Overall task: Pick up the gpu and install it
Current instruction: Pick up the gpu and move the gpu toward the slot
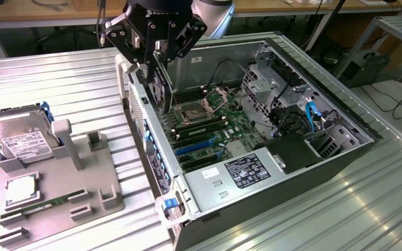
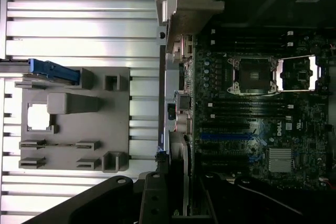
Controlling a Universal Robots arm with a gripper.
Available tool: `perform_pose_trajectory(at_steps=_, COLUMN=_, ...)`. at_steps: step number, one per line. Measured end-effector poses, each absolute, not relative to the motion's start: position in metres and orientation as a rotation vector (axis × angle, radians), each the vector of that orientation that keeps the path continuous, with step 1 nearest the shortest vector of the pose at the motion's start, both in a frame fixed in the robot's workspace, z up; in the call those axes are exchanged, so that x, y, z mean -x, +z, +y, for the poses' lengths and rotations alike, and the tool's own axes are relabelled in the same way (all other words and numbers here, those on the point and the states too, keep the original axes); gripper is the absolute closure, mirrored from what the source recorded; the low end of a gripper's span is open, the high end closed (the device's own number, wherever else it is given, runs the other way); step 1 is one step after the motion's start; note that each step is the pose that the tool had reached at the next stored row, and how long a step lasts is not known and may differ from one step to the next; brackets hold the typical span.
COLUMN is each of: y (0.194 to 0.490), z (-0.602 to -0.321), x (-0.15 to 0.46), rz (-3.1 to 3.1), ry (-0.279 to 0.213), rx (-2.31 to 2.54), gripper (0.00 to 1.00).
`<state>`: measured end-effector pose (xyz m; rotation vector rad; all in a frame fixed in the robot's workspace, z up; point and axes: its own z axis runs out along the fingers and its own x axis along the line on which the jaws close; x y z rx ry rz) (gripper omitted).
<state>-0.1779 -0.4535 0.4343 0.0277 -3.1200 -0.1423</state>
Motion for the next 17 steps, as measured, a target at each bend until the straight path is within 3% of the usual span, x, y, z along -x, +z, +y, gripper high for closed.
perform_pose_trajectory(at_steps=17, y=0.434, z=-0.453, x=0.160, rz=-3.120, ry=-0.142, rx=-0.028, gripper=0.73)
